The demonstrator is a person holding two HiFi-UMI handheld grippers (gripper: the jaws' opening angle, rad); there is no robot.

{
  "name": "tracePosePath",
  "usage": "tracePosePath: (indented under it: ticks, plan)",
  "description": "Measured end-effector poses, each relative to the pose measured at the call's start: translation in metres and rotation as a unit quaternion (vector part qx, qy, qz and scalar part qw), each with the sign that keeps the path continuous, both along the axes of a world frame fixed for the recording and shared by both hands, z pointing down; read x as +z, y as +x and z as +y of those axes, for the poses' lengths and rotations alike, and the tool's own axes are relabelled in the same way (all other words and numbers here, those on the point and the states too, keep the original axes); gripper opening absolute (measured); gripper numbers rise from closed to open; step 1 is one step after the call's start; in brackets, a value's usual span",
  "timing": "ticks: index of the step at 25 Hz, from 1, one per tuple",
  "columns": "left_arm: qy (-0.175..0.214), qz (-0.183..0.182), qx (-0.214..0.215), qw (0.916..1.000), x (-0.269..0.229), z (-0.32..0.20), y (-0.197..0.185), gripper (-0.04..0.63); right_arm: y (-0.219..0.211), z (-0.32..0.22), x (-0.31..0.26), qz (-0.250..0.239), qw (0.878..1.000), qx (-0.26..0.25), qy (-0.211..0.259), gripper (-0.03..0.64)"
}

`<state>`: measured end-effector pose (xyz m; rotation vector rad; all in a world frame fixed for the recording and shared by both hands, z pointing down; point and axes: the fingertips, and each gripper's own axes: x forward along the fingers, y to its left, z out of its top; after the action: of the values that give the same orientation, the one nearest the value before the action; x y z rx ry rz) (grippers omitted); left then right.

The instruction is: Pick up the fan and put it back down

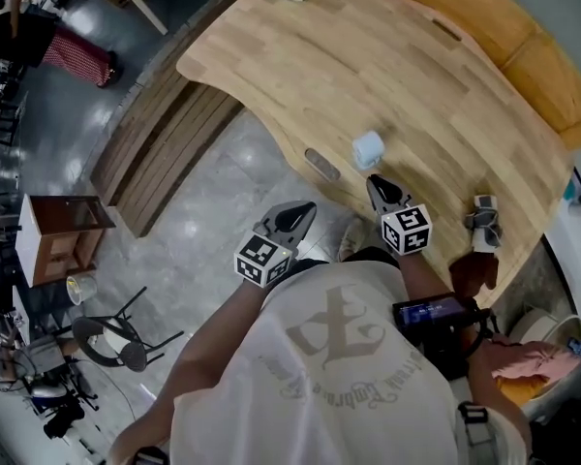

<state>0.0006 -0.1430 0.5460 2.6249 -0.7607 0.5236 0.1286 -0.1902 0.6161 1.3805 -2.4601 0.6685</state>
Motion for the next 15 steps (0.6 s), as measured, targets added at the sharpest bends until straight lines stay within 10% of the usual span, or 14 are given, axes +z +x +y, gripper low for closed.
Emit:
tracePosePath:
  ticks: [15]
  plan:
    - [-0.009,-0.003,-0.014,0.9999,0.004,-0.015,0.004,0.011,0.003,-0.045,0.033,0.032,0.999,0.016,-0.007,0.192]
